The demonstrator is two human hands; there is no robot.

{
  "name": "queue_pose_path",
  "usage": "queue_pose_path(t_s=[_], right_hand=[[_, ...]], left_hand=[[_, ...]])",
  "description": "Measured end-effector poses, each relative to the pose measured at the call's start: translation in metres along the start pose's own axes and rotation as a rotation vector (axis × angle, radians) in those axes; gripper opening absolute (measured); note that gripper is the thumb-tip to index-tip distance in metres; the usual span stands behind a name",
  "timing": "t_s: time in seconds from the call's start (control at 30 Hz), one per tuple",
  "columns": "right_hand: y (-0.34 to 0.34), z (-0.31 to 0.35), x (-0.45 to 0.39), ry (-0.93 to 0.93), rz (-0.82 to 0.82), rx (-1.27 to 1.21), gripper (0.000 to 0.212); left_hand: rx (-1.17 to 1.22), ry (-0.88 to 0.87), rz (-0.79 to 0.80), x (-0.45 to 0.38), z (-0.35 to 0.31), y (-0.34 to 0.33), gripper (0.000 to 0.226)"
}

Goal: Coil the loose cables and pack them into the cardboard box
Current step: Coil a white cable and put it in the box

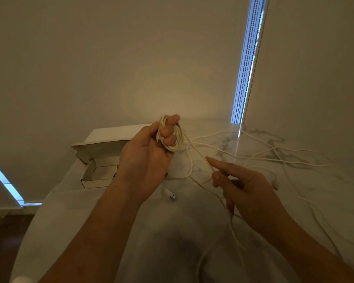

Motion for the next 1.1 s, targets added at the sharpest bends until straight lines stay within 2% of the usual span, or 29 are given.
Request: queue_pose_path(t_s=[0.3,0.5,0.6,0.7,0.8,0.9,0.97,1.1], right_hand=[[-0.013,0.007,0.009,0.054,0.189,0.152,0.036],[-0.013,0.015,0.013,0.076,0.228,0.088,0.013],[-0.012,0.019,0.015,0.082,0.244,0.040,0.003],[-0.011,0.022,0.016,0.124,0.250,0.017,0.012],[-0.009,0.024,0.015,0.165,0.179,0.047,0.014],[-0.003,0.026,0.013,0.180,0.054,0.048,0.014],[0.003,0.025,0.009,0.187,-0.038,0.095,0.014],[0.008,0.021,0.006,0.174,-0.155,0.129,0.009]], left_hand=[[-0.029,-0.188,-0.167,-0.006,-0.008,0.018,0.036],[-0.379,-0.240,-0.224,-0.004,0.011,0.011,0.023],[-0.575,-0.219,-0.219,-0.001,0.018,0.010,0.024],[-0.907,-0.163,-0.190,0.000,0.025,0.012,0.027],[-1.192,-0.081,-0.090,0.002,0.029,0.015,0.030],[-1.435,0.047,0.086,0.009,0.037,0.007,0.032],[-1.480,0.107,0.138,0.010,0.040,0.001,0.036],[-1.401,0.147,0.154,0.012,0.037,-0.005,0.045]])
Point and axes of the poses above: each hand's wrist, its own x-axis away from the middle knuckle, its own y-axis out of the back of the hand, z = x × y, the point moved 2 cm from there along -x, towards the middle knuckle, and after that the axes turned 3 degrees about x, right-handed, at the moved point
